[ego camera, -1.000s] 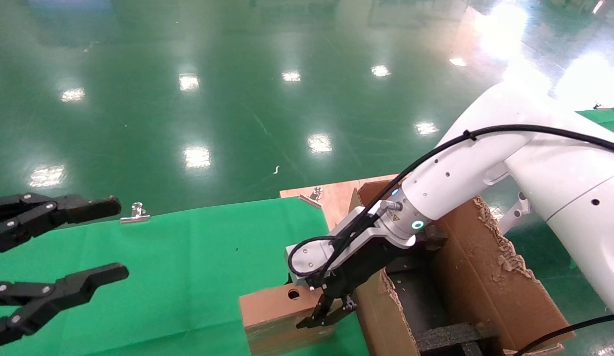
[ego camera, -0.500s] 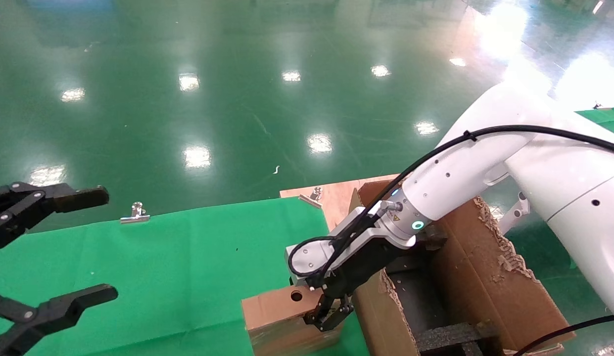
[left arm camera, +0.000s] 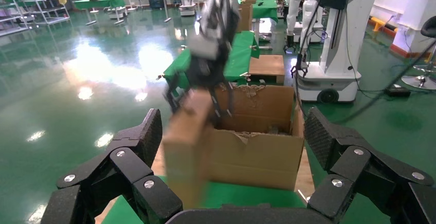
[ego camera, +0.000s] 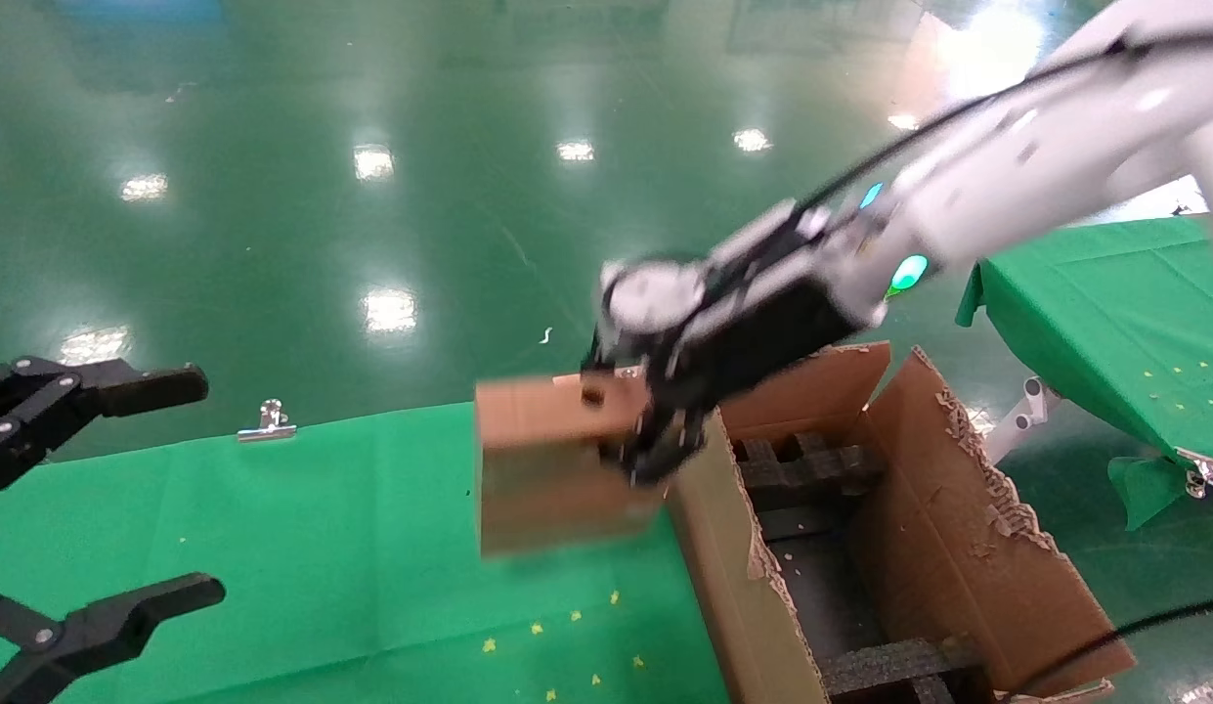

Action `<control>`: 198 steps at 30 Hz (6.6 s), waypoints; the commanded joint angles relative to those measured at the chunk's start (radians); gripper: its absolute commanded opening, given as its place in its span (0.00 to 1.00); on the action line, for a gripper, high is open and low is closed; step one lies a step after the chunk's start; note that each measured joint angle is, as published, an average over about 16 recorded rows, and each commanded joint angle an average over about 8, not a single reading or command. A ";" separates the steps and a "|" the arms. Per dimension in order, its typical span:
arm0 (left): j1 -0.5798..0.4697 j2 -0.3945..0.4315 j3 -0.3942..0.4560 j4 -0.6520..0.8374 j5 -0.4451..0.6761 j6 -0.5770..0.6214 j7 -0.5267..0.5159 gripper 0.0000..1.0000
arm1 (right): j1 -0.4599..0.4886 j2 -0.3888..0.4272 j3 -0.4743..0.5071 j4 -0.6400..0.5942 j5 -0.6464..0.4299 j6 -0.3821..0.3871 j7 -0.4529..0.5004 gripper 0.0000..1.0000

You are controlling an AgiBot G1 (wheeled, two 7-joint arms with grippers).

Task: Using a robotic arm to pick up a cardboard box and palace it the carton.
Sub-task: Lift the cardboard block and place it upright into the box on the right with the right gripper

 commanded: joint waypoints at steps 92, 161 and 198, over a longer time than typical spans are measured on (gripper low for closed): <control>0.000 0.000 0.000 0.000 0.000 0.000 0.000 1.00 | 0.147 0.663 -0.623 0.540 -0.253 0.314 1.325 0.00; 0.000 0.000 0.001 0.000 -0.001 -0.001 0.000 1.00 | -0.291 0.435 -0.785 0.528 -0.780 0.776 2.096 0.00; 0.000 -0.001 0.001 0.001 -0.001 -0.001 0.001 1.00 | -0.403 0.318 -0.812 0.264 -0.685 0.963 1.969 1.00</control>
